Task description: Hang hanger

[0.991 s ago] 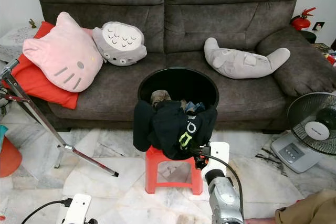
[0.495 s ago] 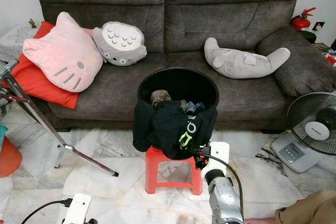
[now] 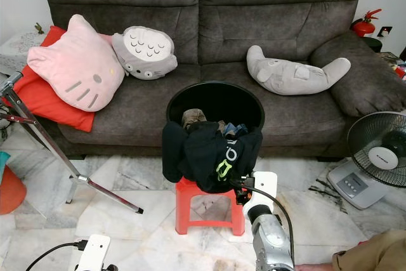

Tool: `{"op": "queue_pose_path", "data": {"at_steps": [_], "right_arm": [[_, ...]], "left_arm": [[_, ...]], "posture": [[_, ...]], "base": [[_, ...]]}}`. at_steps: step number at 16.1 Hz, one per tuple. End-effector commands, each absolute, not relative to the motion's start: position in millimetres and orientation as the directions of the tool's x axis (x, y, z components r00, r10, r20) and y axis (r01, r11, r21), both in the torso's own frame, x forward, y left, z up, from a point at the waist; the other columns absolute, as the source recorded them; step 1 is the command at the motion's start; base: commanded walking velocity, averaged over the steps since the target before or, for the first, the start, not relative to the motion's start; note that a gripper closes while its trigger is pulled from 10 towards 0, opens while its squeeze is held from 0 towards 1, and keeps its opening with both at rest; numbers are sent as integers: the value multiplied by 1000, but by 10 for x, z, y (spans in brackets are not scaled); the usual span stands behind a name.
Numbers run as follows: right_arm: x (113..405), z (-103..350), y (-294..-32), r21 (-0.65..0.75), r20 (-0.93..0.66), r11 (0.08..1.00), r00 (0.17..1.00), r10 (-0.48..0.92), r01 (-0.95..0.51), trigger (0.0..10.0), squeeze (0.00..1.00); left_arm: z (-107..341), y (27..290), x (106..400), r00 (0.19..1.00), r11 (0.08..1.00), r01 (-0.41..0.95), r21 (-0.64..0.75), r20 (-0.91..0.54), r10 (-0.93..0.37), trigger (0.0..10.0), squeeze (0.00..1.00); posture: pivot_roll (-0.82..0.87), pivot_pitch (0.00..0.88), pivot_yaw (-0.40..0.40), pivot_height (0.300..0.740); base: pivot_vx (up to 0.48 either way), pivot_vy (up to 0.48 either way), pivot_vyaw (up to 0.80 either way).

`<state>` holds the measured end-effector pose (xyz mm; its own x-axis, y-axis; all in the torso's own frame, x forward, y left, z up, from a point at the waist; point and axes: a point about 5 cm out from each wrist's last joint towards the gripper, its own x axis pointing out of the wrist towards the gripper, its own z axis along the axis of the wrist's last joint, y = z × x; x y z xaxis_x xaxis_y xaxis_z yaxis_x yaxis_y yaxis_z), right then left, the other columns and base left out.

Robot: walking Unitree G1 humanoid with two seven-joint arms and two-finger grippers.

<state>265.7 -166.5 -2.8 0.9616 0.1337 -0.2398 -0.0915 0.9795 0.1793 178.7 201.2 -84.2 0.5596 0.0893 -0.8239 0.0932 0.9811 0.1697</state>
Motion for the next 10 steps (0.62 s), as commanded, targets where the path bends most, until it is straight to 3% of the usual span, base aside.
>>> {"op": "queue_pose_path", "data": {"at_steps": [1, 9, 10], "right_arm": [[2664, -36, -1655, 188, -249, 978, 960, 132, -86, 10000, 0], [2664, -36, -1655, 188, -249, 978, 960, 132, -86, 10000, 0], [2667, -35, -1655, 191, -249, 978, 959, 133, -86, 10000, 0]], "left_arm": [[-854, 2015, 1760, 552, 979, 101, 177, -828, 93, 10000, 0], [-854, 2015, 1760, 552, 979, 101, 177, -828, 93, 10000, 0], [-854, 2014, 1761, 553, 979, 101, 177, -828, 93, 10000, 0]], "posture": [[-81, 0, 22, 740], [-81, 0, 22, 740], [0, 0, 0, 740]], "base": [[0, 0, 0], [0, 0, 0], [0, 0, 0]]}}
